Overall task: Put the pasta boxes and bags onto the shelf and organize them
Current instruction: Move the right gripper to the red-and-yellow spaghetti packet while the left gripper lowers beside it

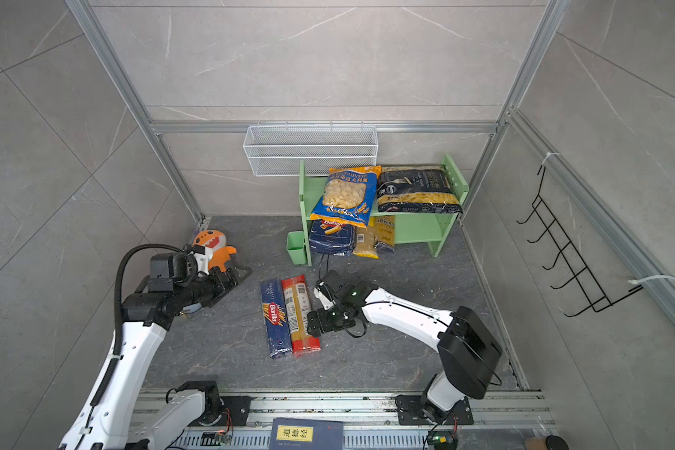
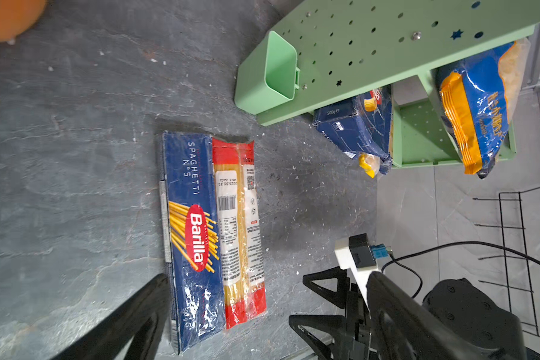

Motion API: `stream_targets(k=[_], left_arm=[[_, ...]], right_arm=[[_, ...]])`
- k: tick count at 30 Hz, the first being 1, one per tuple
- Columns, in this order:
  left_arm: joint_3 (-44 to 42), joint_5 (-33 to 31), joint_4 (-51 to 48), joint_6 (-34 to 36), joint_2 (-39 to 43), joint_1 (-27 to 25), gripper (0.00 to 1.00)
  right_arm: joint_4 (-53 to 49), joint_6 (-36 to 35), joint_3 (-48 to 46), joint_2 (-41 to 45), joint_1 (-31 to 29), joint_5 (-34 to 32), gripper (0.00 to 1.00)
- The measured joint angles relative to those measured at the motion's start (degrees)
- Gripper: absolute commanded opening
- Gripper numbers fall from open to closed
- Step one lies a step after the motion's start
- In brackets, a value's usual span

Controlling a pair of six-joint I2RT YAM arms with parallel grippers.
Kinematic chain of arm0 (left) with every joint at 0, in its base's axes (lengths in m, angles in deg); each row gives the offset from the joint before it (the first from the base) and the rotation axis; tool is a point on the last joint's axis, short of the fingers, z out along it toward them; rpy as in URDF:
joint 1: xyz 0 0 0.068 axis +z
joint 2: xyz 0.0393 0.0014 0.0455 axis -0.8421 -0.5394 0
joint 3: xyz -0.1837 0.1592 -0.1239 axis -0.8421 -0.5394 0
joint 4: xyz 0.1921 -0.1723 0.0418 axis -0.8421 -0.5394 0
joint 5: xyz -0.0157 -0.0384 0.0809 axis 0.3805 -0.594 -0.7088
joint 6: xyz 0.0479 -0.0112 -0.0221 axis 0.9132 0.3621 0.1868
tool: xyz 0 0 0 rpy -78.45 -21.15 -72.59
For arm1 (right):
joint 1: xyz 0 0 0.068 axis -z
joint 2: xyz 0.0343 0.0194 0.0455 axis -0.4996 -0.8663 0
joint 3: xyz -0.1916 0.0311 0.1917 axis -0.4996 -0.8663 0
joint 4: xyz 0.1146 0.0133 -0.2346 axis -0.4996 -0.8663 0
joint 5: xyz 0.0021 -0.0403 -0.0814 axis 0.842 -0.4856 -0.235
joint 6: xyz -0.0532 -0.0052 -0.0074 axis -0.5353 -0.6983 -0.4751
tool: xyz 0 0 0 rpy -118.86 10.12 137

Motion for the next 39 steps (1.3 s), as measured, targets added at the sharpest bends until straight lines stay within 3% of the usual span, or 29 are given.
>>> stream_targets(k=[1, 2, 17, 27, 39], left_arm=[[-0.1, -0.3, -0.9, 0.0, 0.8, 0.4, 1.00], [-0.2, -0.6, -1.8, 0.0, 1.7, 0.7, 1.00], [-0.1, -2.6, -7.8, 0.2, 4.4, 1.2, 1.00], [-0.1, -2.7, -7.8, 0.2, 4.8, 1.2, 1.00], [-0.1, -2.8, -7.8, 0.2, 4.8, 1.2, 1.00]], right_arm=[[-0.3, -0.4, 0.9, -1.3, -0.5, -0.7, 0.98], [-0.4, -0.7, 1.8, -2.7, -1.1, -1.4, 0.99], [-4.3, -3.0, 11.5, -17.0, -9.4, -11.2, 0.99], [-5.4, -3.3, 14.9, -20.7, -9.9, -12.2, 0.99], [-13.4, -4.7, 26.7, -30.1, -12.0, -18.3, 0.97]])
